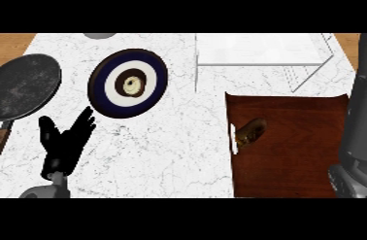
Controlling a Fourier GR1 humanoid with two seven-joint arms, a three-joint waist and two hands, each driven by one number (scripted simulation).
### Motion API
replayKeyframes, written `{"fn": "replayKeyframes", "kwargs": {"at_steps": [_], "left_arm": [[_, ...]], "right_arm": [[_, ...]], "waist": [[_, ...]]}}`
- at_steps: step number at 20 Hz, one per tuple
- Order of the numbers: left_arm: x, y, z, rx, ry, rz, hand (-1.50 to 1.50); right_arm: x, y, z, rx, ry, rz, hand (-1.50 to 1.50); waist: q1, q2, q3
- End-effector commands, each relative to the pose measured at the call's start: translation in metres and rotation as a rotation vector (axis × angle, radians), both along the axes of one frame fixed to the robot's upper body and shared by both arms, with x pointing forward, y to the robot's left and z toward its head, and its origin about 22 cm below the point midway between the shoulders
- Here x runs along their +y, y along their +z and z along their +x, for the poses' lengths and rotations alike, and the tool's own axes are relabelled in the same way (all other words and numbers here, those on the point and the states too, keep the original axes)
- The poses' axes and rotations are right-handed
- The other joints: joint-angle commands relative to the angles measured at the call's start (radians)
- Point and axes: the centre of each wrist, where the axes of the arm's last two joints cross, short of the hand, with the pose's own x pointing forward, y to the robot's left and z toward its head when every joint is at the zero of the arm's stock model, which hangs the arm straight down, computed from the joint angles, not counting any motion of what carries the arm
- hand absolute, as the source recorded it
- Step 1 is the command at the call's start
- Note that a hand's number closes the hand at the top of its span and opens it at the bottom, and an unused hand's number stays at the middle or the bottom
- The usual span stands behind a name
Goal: Pick the tomato from the tray and place it in the tiered shelf
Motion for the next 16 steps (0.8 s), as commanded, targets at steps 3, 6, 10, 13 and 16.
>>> {"fn": "replayKeyframes", "kwargs": {"at_steps": [3,6,10,13,16], "left_arm": [[0.014,-0.008,-0.001,0.029,0.016,0.004,0.0],[0.005,0.013,0.009,0.018,0.003,-0.008,0.0],[-0.006,0.0,-0.004,0.033,-0.003,-0.006,0.0],[-0.006,-0.015,-0.01,0.018,-0.006,-0.004,0.0],[0.007,-0.005,0.01,0.015,-0.001,-0.002,0.0]], "right_arm": [[-0.032,0.019,0.033,0.033,-0.003,-0.015,1.5],[-0.039,0.015,0.046,0.083,0.02,-0.046,1.5],[-0.03,-0.006,0.075,0.093,0.03,-0.103,1.5],[-0.047,-0.01,0.083,0.074,0.032,-0.118,1.5],[-0.036,-0.041,0.1,0.064,0.018,-0.125,1.5]], "waist": [[-0.003,0.003,-0.003],[0.0,0.002,-0.002],[0.012,0.005,-0.002],[0.004,0.005,-0.002],[0.004,0.007,-0.003]]}}
